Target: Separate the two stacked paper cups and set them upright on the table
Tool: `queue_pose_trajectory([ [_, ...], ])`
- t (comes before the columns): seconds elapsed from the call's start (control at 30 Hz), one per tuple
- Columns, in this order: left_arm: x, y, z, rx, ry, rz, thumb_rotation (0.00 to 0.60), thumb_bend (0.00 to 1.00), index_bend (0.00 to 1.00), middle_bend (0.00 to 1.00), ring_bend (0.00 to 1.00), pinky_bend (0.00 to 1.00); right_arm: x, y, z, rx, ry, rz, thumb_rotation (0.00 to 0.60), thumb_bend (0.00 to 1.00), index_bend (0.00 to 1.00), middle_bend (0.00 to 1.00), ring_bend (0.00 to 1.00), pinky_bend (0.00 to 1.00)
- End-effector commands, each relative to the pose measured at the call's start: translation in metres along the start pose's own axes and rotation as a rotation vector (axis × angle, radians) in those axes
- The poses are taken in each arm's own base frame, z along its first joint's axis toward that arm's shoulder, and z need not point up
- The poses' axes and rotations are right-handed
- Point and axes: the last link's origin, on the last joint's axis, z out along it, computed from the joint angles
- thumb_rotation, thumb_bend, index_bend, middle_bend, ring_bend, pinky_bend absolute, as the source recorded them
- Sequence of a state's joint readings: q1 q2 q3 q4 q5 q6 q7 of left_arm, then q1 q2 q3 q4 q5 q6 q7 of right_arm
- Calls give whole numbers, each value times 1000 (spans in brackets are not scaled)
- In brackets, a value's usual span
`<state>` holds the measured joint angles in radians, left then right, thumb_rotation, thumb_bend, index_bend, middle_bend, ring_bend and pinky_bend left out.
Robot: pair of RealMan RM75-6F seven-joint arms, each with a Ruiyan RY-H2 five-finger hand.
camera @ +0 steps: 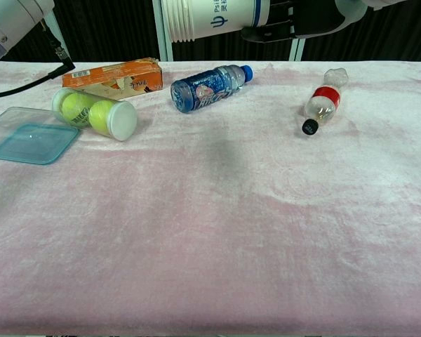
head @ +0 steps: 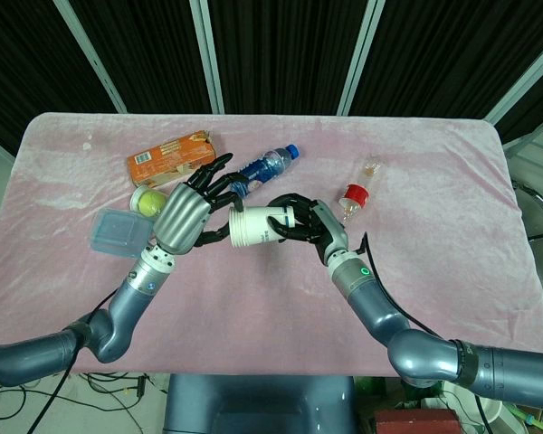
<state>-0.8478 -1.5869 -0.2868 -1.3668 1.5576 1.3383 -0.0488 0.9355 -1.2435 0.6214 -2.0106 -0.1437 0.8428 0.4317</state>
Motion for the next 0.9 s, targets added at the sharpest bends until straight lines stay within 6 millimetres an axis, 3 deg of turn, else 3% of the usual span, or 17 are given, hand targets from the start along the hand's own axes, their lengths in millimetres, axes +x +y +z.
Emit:
queue_pose_trajectory([
  [0.03,-1,0,0,0,1,-1,600,380,533,286,52,217,0,0,0,-1,-1,0,600,348,529,388,501,556],
  [0.73,-3,-2,3,2,-2,3,600,413,553,303,54,236,-6,2,1,-11,-27,13,600,353,530,388,501,556],
  [0.9,-4,0,4,4,13,4,600,468,595,334,68,255,-6,2,1,-14,-31,17,600,354,530,389,501,569],
])
